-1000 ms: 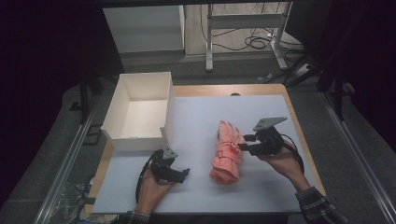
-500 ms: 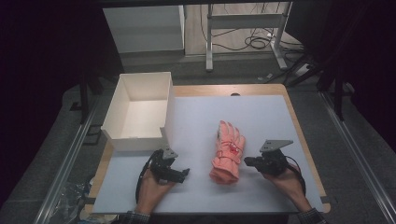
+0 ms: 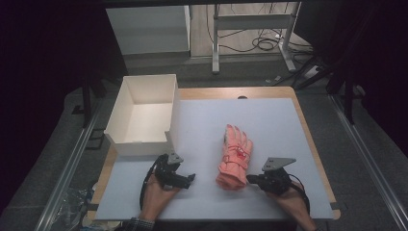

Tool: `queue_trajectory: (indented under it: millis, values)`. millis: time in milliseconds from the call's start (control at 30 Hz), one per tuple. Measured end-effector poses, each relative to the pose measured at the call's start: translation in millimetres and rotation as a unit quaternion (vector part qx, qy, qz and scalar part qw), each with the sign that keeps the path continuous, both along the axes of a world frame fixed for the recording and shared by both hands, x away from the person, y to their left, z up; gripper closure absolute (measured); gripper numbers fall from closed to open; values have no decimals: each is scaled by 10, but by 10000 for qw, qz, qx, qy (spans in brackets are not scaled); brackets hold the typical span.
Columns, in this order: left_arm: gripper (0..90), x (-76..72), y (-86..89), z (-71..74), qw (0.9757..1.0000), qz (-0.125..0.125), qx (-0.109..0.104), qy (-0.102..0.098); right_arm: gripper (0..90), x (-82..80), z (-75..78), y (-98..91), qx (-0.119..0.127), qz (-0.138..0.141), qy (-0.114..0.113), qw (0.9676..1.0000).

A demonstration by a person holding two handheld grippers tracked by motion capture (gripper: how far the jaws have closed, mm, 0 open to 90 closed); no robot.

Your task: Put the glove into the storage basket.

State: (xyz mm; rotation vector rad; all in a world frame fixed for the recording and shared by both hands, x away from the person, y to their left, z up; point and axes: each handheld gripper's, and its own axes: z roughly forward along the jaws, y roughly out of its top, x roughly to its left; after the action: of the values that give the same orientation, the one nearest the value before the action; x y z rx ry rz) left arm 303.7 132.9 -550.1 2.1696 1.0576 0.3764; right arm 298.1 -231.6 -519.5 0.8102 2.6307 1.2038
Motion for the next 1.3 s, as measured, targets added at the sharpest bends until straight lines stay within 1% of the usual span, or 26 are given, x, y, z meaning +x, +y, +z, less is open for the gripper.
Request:
queue_trajectory:
  millis: [133, 200, 267, 367, 600, 633, 667, 867, 1000, 1300]
  values:
    - [14, 0, 0, 0, 10000, 0, 0, -1, 890, -2, -31, 63, -50, 18, -25, 10000]
    - [14, 0, 0, 0, 10000, 0, 0, -1, 890, 5, -51, 102, -113, -22, -55, 9999]
    - [14, 0, 0, 0, 10000, -1, 0, -1, 890, 17, -62, 120, -49, 5, -14, 10000]
    - [14, 0, 0, 0, 10000, -1, 0, 0, 890, 23, -67, 154, -27, 25, 1, 10000]
    - [14, 1, 0, 0, 10000, -1, 0, -1, 890, 62, -77, 295, -46, 102, -6, 9999]
    - [14, 1, 0, 0, 10000, -1, 0, -1, 890, 62, -77, 295, -46, 102, -6, 9999]
    - [14, 0, 0, 0, 10000, 0, 0, -2, 890, 74, -81, 337, -53, 92, -11, 9999]
    - [14, 0, 0, 0, 10000, 0, 0, -1, 891, 110, -91, 451, -71, 88, -15, 9999]
    - [14, 0, 0, 0, 10000, -1, 2, 0, 891, 133, -94, 498, -74, 94, -31, 9999]
    - [14, 1, 0, 0, 10000, -1, 4, 0, 892, 222, -106, 643, -179, 42, -160, 9997]
